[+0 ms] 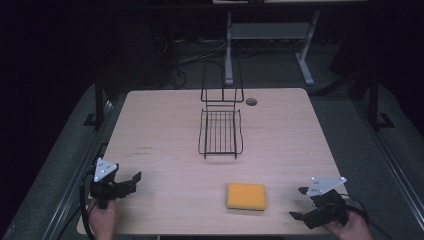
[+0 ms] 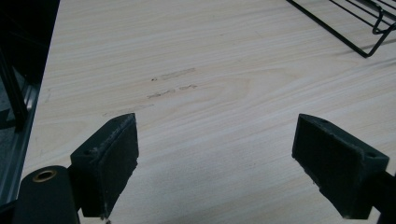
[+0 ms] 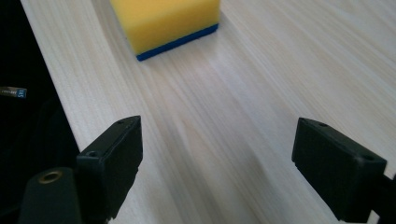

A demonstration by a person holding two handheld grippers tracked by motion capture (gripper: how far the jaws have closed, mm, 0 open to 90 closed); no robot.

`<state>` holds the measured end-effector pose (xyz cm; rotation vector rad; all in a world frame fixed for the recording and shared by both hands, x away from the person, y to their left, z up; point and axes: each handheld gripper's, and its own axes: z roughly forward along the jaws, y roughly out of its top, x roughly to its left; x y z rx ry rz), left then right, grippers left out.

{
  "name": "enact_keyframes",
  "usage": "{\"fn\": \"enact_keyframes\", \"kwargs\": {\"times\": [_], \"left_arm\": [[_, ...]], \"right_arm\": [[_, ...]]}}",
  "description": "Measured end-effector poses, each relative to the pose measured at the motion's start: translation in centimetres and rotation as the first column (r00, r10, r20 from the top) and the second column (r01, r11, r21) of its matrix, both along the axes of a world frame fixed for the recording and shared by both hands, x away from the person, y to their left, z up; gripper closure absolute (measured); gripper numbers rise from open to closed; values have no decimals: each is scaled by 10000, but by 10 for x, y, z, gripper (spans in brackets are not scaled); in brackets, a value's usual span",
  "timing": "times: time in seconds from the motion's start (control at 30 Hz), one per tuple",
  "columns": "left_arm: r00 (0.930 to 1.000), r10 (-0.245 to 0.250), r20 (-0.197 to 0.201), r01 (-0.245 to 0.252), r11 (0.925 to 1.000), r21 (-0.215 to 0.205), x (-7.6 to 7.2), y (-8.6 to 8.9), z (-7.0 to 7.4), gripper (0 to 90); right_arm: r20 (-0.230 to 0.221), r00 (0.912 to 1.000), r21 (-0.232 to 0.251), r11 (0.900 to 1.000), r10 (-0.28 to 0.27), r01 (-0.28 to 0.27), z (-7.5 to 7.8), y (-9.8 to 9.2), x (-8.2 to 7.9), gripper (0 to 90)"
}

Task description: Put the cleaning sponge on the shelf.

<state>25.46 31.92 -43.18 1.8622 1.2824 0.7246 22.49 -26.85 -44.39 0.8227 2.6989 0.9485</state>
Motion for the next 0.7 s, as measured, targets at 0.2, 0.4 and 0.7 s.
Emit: {"fn": "enact_keyframes", "kwargs": {"times": [0.2,0.4,0.7], "left_arm": [[10000,-17,7,17,10000,-55,-1,1,0,141],[10000,-20,-7,20,10000,7,0,0,0,141],[10000,-56,-7,56,10000,60,-2,-1,-1,141]], "right_arm": [[8,9993,-135,9993,363,-363,3,13,2,158],[-31,9982,-122,9982,594,-594,6,25,7,153],[-55,9956,-216,9954,936,-937,9,37,11,153]]}}
